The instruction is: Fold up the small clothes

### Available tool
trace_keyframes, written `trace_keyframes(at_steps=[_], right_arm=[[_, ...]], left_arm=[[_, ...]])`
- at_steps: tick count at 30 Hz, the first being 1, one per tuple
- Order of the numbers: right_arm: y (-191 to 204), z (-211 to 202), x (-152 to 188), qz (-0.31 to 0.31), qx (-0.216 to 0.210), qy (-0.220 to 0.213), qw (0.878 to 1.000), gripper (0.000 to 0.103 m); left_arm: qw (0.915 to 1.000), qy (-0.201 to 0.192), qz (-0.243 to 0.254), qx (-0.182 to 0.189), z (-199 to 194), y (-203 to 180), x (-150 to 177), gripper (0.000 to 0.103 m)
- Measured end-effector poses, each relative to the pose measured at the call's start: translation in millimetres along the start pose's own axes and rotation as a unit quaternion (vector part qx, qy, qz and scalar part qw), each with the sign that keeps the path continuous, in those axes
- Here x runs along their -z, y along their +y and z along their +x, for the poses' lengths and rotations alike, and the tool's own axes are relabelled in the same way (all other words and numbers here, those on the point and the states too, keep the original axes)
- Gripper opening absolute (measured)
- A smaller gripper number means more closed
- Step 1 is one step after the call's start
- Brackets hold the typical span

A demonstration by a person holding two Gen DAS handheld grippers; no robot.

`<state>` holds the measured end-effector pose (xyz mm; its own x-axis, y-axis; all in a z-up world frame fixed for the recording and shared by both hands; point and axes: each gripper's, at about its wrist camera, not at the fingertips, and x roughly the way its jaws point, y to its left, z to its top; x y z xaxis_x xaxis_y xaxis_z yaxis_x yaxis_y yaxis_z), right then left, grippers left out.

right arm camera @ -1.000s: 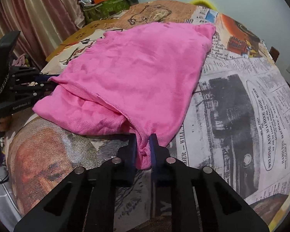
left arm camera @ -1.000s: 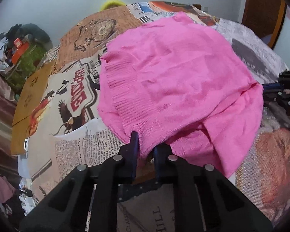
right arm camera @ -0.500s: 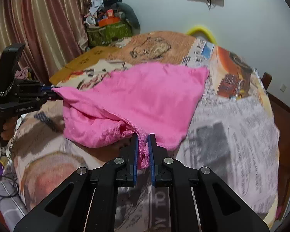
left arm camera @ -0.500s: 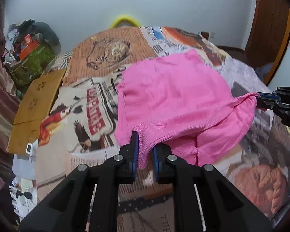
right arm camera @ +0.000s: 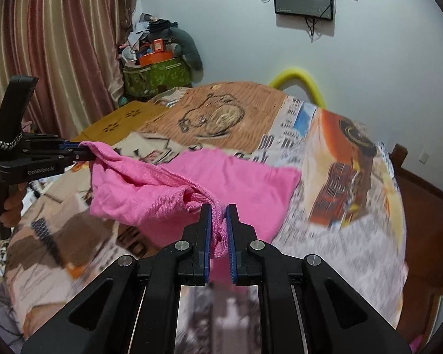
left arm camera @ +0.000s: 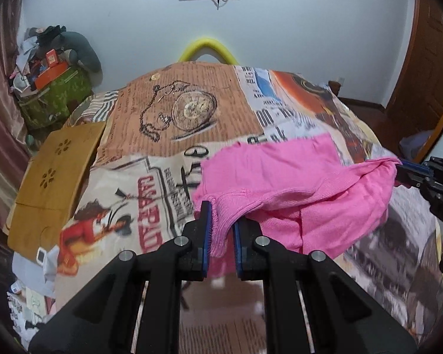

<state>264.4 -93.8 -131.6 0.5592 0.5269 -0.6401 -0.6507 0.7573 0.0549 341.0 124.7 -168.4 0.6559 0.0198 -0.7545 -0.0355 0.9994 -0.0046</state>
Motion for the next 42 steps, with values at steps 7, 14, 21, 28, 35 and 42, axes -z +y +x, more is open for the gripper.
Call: trace_keyframes(at_steps=[7, 14, 21, 28, 35, 42], right_arm=[[-27.9, 42.8, -23.8, 0.009, 0.017, 0.015, 1.000, 0.008], [-52.0, 103.5, -25.9, 0.020, 0.019, 0.076, 0.997, 0.009], [-68.6, 128.3, -21.2, 0.041, 0.031, 0.086, 0.995, 0.012], [-78.5, 89.5, -17.2, 0.076, 0.020, 0.054, 0.995, 0.044], [-73.4, 48.6, 4.9, 0.109, -0.009, 0.043, 0.993, 0.062], [-58.4, 53.7, 34.7, 0.139, -0.040, 0.079, 0.986, 0.063]], left_arm=[[0.9994, 0.029, -0.017, 0.013, 54.8, 10.0, -30.2, 0.012], [0.9959, 0.081, -0.035, 0.017, 123.5, 20.8, -34.7, 0.013], [0.9941, 0.102, -0.030, -0.017, 149.9, 21.0, -31.7, 0.017], [0.9964, 0.074, -0.028, -0.029, 114.6, 27.7, -28.3, 0.054], [0.9938, 0.092, -0.063, -0.005, 82.1, 42.2, 5.4, 0.067], [0.9838, 0.144, -0.104, 0.027, 91.0, 44.5, 44.3, 0.067]])
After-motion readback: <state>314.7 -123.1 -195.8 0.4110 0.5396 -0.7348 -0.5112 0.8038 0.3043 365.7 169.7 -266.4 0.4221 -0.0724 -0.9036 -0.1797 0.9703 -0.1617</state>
